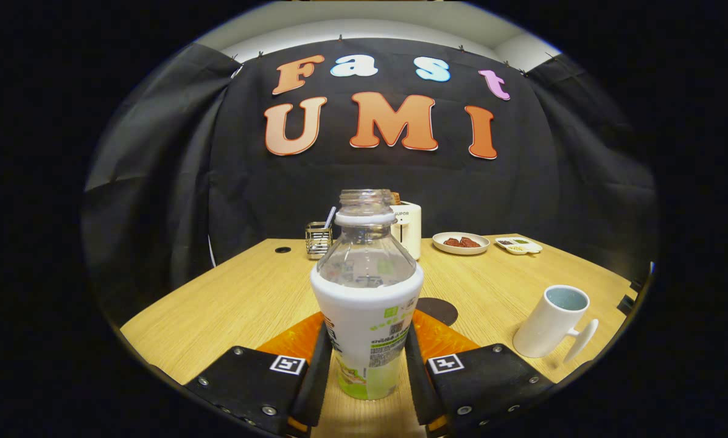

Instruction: Take the bottle from table, then pour the juice into the cup, finally place the bottle on the coaster

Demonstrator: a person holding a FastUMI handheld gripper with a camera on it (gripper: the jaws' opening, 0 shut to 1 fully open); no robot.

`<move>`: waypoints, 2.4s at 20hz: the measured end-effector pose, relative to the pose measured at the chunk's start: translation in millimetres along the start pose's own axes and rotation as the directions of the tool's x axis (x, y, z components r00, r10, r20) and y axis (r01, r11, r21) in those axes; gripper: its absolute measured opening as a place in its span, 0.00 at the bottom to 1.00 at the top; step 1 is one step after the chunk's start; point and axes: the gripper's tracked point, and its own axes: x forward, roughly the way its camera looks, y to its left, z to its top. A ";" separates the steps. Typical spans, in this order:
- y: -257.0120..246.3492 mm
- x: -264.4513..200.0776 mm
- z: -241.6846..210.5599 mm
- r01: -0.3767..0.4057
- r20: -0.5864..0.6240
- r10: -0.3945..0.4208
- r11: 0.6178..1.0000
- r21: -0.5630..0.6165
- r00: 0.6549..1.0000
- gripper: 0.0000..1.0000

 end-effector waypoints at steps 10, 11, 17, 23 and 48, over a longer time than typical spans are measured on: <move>-32.8 -8.9 69.3 -0.053 0.106 0.008 0.898 0.436 0.994 0.52; -36.1 -7.4 72.2 -0.064 0.110 0.010 0.869 0.490 0.994 0.52; -51.0 3.1 81.7 -0.104 0.124 0.017 0.672 0.734 0.992 0.52; -71.0 -0.7 85.3 -0.130 0.146 0.001 0.457 0.880 0.989 0.52; -112.1 6.4 74.2 -0.127 0.122 -0.059 -0.080 0.989 0.991 0.52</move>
